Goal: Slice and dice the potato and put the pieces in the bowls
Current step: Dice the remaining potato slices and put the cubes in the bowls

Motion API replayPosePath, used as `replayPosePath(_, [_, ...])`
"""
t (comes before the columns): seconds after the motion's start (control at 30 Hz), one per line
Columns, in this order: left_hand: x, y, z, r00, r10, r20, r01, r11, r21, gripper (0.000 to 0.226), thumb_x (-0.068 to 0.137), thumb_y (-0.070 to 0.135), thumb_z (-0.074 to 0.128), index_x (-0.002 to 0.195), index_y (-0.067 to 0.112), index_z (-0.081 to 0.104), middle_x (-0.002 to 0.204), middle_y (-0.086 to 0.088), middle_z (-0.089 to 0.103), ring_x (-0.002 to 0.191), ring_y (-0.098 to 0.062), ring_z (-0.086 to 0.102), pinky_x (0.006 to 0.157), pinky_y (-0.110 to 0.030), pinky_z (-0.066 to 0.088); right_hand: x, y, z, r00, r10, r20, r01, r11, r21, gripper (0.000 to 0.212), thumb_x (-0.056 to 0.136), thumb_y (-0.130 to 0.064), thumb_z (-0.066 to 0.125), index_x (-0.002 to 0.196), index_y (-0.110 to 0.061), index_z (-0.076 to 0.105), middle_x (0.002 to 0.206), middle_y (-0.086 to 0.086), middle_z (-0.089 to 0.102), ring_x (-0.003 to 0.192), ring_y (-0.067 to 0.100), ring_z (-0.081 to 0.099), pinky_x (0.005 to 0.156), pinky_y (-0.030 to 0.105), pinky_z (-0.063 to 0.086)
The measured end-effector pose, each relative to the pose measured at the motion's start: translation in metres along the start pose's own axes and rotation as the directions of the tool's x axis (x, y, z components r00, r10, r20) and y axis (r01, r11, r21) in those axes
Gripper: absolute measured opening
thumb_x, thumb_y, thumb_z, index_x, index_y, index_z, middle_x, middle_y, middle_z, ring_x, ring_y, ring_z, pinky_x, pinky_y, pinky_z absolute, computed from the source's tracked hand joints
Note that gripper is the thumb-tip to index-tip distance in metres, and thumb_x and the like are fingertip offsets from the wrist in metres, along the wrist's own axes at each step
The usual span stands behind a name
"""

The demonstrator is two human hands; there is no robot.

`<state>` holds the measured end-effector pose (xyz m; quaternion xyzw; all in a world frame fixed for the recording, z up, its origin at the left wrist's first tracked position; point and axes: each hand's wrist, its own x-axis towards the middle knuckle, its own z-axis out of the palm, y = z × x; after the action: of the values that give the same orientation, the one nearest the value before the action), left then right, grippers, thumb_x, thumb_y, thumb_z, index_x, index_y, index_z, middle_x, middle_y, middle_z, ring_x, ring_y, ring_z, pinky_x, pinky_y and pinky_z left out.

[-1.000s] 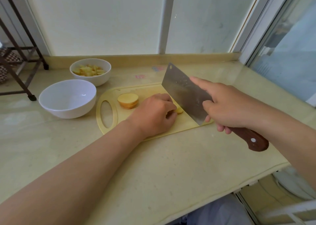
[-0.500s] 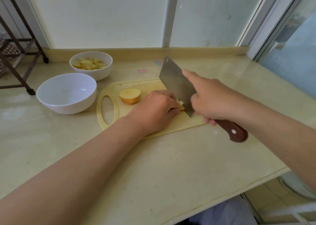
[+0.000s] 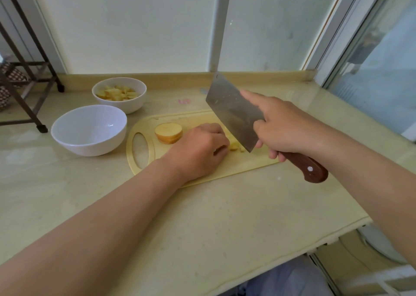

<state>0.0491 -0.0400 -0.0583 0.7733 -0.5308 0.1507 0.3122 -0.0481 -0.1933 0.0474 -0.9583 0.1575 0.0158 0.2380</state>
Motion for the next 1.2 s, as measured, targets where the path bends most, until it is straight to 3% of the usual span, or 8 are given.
replayPosePath(0.23, [0.0,-0.001,0.0,1.0,-0.019,-0.002,0.019,0.999,-0.033,0.009,0.083,0.014,0.067,0.082,0.009,0.074,0.084,-0.006,0.063,0.076,-0.022,0.059,0.066,-0.035,0.052,-0.012,0.003,0.003,0.999,-0.005,0.046,0.006,1.0,-0.007,0.084,0.098,-0.007,0.036,0.157,-0.061,0.012,0.094,0.007,0.068,0.052,0.024,0.071,0.053,0.041,0.064])
replayPosePath(0.37, [0.0,-0.002,0.0,1.0,-0.021,0.001,0.021,0.999,-0.038,0.012,0.083,0.016,0.065,0.081,0.01,0.075,0.083,-0.006,0.063,0.074,-0.023,0.06,0.065,-0.035,0.052,-0.018,0.003,0.003,0.997,0.007,0.071,-0.005,1.0,-0.025,0.082,0.101,-0.009,0.035,0.157,-0.062,0.009,0.1,0.003,0.064,0.05,0.019,0.07,0.049,0.034,0.061])
replayPosePath(0.6, [0.002,-0.003,0.001,1.0,-0.004,-0.005,0.004,0.999,-0.047,0.014,0.081,0.016,0.065,0.081,0.009,0.077,0.078,-0.007,0.064,0.067,-0.025,0.062,0.059,-0.036,0.052,-0.008,-0.017,0.021,0.997,-0.014,0.079,0.023,0.993,-0.112,0.085,0.099,-0.007,0.038,0.161,-0.052,0.003,0.076,0.007,0.062,0.034,0.011,0.057,0.044,0.029,0.056])
replayPosePath(0.73, [0.002,-0.004,0.001,1.0,-0.01,0.007,0.01,0.999,-0.053,0.014,0.082,0.017,0.065,0.085,0.009,0.077,0.085,-0.007,0.067,0.073,-0.025,0.065,0.065,-0.036,0.053,0.02,-0.027,0.024,0.998,-0.027,0.055,0.031,0.997,-0.069,0.09,0.094,-0.003,0.038,0.163,-0.048,0.002,0.08,0.011,0.067,0.048,0.021,0.065,0.05,0.033,0.061])
replayPosePath(0.8, [0.001,-0.002,0.0,1.0,-0.005,-0.012,0.004,0.999,-0.04,0.009,0.081,0.013,0.068,0.082,0.007,0.075,0.084,-0.007,0.066,0.071,-0.024,0.063,0.064,-0.035,0.052,0.026,-0.024,0.023,0.998,-0.026,0.049,0.026,1.0,0.005,0.091,0.091,-0.001,0.036,0.163,-0.048,0.007,0.086,0.012,0.069,0.053,0.023,0.068,0.05,0.035,0.061])
replayPosePath(0.93, [0.001,-0.001,-0.001,1.0,0.002,-0.02,-0.002,1.0,-0.025,0.005,0.08,0.012,0.071,0.08,0.007,0.073,0.082,-0.007,0.064,0.07,-0.023,0.061,0.062,-0.035,0.052,0.025,0.003,0.007,0.999,0.026,-0.038,-0.015,0.963,0.267,0.088,0.091,0.003,0.034,0.162,-0.048,0.022,0.083,0.018,0.074,0.044,0.02,0.062,0.041,0.029,0.05])
replayPosePath(1.1, [0.0,-0.002,0.001,1.0,-0.003,-0.006,0.003,1.0,-0.023,0.005,0.083,0.012,0.07,0.082,0.007,0.072,0.084,-0.006,0.063,0.072,-0.019,0.058,0.062,-0.036,0.052,0.012,0.052,-0.007,0.986,0.163,-0.04,-0.101,0.766,0.635,0.073,0.097,0.003,0.046,0.155,-0.041,0.041,0.08,0.022,0.077,0.043,0.023,0.052,0.04,0.029,0.047])
replayPosePath(1.2, [0.001,-0.003,0.001,1.0,0.001,-0.001,-0.001,1.0,-0.017,0.006,0.085,0.013,0.069,0.083,0.008,0.071,0.085,-0.005,0.062,0.073,-0.018,0.058,0.063,-0.036,0.052,0.011,0.078,-0.001,0.975,0.221,0.027,-0.166,0.639,0.751,0.065,0.102,0.001,0.046,0.156,-0.035,0.043,0.077,0.022,0.075,0.04,0.019,0.048,0.037,0.026,0.041])
